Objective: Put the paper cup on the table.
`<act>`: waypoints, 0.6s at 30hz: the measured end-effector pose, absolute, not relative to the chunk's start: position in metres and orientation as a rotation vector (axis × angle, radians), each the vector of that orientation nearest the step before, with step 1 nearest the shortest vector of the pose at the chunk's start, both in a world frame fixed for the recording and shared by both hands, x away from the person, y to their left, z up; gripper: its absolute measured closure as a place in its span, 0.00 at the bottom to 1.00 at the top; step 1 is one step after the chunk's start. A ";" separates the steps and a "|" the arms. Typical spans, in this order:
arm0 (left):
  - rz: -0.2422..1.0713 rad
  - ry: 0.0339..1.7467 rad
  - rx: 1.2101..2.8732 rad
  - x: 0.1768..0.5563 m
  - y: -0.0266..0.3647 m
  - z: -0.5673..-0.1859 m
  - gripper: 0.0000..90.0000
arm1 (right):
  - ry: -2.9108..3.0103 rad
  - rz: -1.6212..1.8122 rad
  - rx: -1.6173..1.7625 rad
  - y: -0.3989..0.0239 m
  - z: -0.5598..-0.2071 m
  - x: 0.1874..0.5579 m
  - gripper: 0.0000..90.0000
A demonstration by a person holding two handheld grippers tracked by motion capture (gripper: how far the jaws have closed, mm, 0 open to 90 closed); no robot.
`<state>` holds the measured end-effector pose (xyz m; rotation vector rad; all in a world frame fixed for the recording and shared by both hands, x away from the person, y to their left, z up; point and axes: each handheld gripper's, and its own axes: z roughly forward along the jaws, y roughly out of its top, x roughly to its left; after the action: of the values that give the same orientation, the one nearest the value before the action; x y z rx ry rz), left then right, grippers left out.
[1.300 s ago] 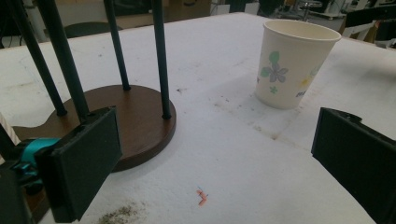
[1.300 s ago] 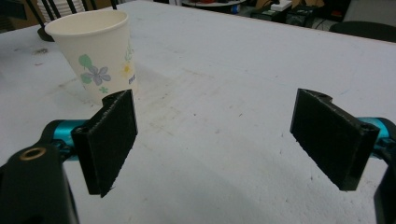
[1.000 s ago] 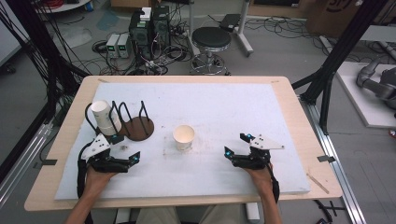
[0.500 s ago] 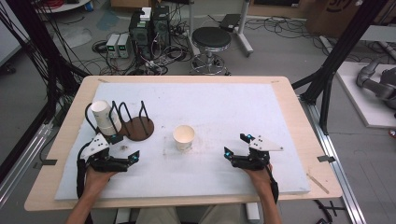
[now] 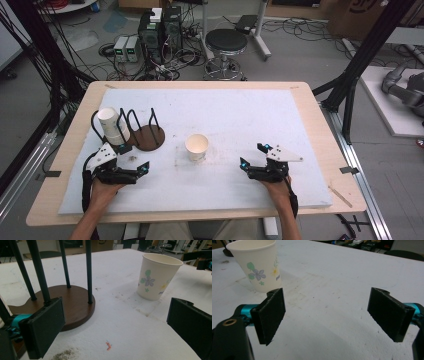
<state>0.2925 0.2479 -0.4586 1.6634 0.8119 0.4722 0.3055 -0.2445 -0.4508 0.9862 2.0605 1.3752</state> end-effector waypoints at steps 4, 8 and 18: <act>0.475 0.809 1.669 0.293 0.248 -0.459 0.02 | 2.062 1.369 0.986 -0.244 -0.451 0.305 0.17; 0.472 0.814 1.667 0.293 0.248 -0.458 0.02 | 2.057 1.377 0.981 -0.245 -0.451 0.305 0.17; 0.476 0.811 1.665 0.292 0.248 -0.459 0.02 | 2.057 1.372 0.975 -0.244 -0.451 0.305 0.17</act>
<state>0.2923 0.2477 -0.4586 1.6647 0.8112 0.4759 0.3046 -0.2445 -0.4511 0.9754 2.0573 1.3722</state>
